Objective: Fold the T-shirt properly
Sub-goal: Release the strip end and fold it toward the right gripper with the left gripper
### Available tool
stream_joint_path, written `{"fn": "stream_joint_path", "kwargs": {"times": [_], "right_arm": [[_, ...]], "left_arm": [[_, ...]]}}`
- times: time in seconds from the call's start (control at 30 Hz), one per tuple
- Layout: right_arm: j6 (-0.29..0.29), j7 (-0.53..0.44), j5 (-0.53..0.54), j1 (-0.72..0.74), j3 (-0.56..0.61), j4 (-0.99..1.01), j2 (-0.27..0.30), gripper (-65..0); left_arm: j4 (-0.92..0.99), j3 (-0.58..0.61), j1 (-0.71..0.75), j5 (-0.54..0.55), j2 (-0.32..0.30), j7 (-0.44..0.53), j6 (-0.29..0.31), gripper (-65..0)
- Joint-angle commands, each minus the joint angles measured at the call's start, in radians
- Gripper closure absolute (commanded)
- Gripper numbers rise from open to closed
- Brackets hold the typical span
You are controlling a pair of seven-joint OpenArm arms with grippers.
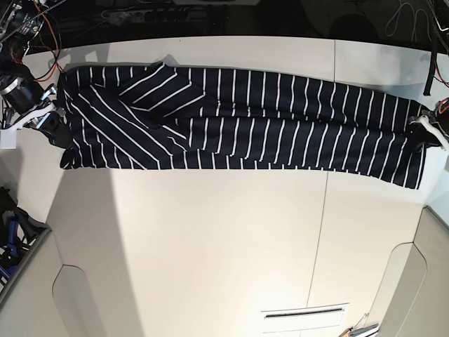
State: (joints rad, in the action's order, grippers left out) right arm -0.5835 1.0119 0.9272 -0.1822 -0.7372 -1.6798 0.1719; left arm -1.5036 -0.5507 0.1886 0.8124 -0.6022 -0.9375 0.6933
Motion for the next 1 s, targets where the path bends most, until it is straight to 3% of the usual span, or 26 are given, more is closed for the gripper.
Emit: {"fn": "stream_joint_path", "kwargs": {"times": [0.0, 0.1, 0.2, 0.33, 0.43, 0.6, 0.73, 0.97], "right_arm": [[-0.008, -0.015, 0.026, 0.009, -0.005, -0.020, 0.016, 0.0], [-0.008, -0.014, 0.026, 0.009, -0.005, -0.020, 0.016, 0.0], [-0.008, -0.013, 0.027, 0.010, -0.005, -0.020, 0.016, 0.0], [-0.007, -0.013, 0.023, 0.010, -0.005, -0.020, 0.016, 0.0], [-0.008, -0.013, 0.023, 0.010, -0.005, -0.020, 0.016, 0.0], [-0.008, -0.013, 0.024, 0.009, -0.005, -0.020, 0.016, 0.0], [-0.007, -0.013, 0.023, 0.007, -0.005, -0.020, 0.016, 0.0], [-0.008, -0.005, 0.005, 0.007, -0.005, -0.020, 0.016, 0.0]], "left_arm": [[-0.037, -0.009, -0.008, -0.009, -0.034, 0.040, 0.005, 0.0], [-0.107, -0.009, -0.008, -0.051, -0.041, 0.048, -0.022, 0.0], [-0.196, -0.008, -0.005, -0.040, -0.040, -0.007, -0.050, 0.0], [-0.321, 0.024, 0.017, 0.097, -0.040, -0.070, -0.053, 0.0], [-0.407, 0.111, 0.033, 0.184, -0.037, -0.073, -0.052, 0.0], [-0.478, 0.333, 0.029, 0.087, 0.032, -0.021, -0.050, 0.0], [-0.478, 0.470, 0.024, -0.043, 0.103, 0.040, -0.089, 0.0], [-0.478, 0.546, 0.013, -0.154, 0.211, 0.103, -0.114, 0.0]]}}
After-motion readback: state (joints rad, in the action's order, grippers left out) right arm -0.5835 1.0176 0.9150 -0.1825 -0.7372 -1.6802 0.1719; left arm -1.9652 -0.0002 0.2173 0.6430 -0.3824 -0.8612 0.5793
